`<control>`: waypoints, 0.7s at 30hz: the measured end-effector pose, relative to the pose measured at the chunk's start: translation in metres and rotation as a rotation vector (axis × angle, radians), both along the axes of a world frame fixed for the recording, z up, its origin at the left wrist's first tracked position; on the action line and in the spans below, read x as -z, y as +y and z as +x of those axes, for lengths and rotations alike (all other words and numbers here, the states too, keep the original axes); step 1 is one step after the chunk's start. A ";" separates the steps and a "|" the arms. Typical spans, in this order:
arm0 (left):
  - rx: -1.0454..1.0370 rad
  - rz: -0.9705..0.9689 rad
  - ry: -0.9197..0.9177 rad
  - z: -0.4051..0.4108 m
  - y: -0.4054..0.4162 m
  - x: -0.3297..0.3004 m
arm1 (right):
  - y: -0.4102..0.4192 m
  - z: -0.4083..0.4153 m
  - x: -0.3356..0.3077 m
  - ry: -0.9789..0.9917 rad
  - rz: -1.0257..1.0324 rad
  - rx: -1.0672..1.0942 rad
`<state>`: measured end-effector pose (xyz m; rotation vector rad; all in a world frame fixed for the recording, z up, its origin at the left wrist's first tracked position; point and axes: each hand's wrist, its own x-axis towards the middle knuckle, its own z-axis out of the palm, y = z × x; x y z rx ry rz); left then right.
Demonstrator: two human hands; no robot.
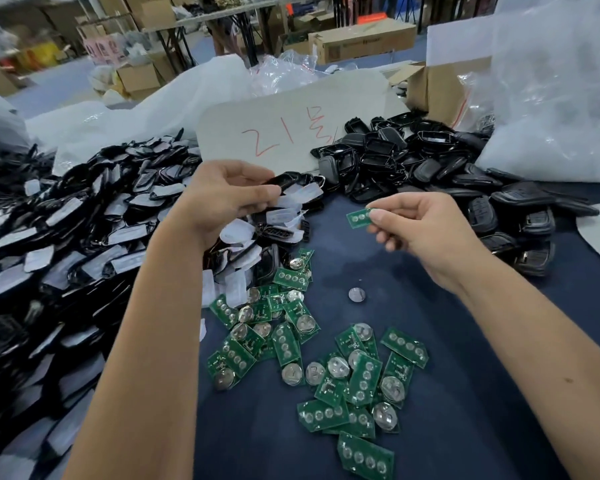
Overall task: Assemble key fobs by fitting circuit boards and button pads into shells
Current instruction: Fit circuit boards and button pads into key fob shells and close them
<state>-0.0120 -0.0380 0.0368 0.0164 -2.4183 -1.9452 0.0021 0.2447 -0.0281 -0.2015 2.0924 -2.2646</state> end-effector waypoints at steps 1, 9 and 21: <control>0.013 0.023 -0.019 0.001 -0.002 0.000 | -0.002 -0.001 0.002 0.011 -0.019 0.015; 0.043 -0.196 0.070 -0.004 0.057 0.023 | -0.007 -0.001 0.006 0.065 -0.103 0.143; 0.149 -0.427 0.112 0.003 0.100 0.054 | -0.007 -0.002 0.014 0.038 0.033 0.199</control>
